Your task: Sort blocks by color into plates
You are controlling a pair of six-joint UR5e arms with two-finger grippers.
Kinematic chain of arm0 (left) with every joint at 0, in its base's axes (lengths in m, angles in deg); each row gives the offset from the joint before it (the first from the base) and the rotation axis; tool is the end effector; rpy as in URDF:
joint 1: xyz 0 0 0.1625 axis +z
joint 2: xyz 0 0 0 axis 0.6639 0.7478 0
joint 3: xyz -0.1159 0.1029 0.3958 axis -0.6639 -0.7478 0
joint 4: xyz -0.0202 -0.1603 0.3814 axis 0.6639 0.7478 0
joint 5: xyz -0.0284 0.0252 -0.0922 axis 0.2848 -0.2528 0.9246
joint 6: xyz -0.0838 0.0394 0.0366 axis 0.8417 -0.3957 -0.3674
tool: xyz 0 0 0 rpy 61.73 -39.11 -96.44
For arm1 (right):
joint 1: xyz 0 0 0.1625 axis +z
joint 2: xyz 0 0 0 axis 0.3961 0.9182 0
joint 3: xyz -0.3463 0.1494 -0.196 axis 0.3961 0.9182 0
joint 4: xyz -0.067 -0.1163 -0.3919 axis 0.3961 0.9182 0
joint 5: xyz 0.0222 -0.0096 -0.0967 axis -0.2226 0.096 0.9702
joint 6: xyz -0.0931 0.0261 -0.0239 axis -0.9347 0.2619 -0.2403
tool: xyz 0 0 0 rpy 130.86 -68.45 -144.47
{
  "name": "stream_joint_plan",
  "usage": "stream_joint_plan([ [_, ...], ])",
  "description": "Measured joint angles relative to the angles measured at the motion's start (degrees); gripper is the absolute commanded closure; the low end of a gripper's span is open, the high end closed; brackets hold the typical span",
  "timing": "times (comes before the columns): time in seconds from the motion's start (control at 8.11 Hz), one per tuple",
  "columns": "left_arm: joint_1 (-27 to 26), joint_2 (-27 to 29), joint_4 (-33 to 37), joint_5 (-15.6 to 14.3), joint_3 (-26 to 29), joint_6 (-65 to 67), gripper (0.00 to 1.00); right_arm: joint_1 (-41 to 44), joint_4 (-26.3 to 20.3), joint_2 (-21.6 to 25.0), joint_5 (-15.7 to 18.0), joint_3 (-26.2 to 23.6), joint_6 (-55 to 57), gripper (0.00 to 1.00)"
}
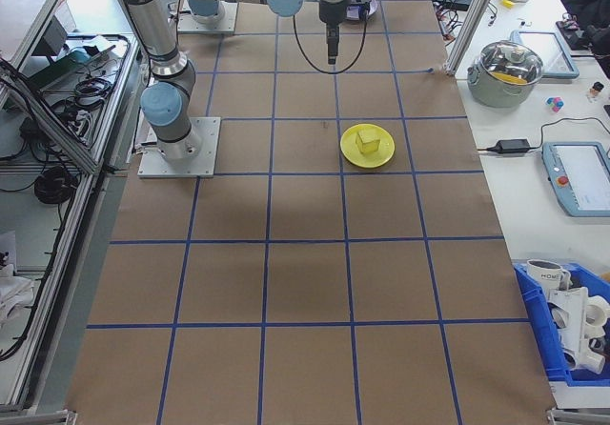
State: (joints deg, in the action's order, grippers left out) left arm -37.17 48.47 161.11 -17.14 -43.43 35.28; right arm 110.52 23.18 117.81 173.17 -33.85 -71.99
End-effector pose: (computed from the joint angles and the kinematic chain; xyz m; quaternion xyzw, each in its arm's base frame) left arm 0.0014 -0.6743 0.3286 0.0215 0.9985 0.0495 0.0060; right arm 0.1079 -0.4996 0.4676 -0.0206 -0.9994 0.0270 0.0062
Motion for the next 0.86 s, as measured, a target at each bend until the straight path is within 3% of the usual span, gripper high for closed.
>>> stream_joint_plan([
  [0.49,-7.5,-12.8,11.5,0.1,1.2,8.4,0.04,0.0,0.0,0.0,0.0,0.0,0.0,0.0],
  [0.86,-10.2,-20.5,13.6,-0.2,0.8,9.8,0.02,0.0,0.1,0.0,0.1,0.0,-0.2,0.0],
])
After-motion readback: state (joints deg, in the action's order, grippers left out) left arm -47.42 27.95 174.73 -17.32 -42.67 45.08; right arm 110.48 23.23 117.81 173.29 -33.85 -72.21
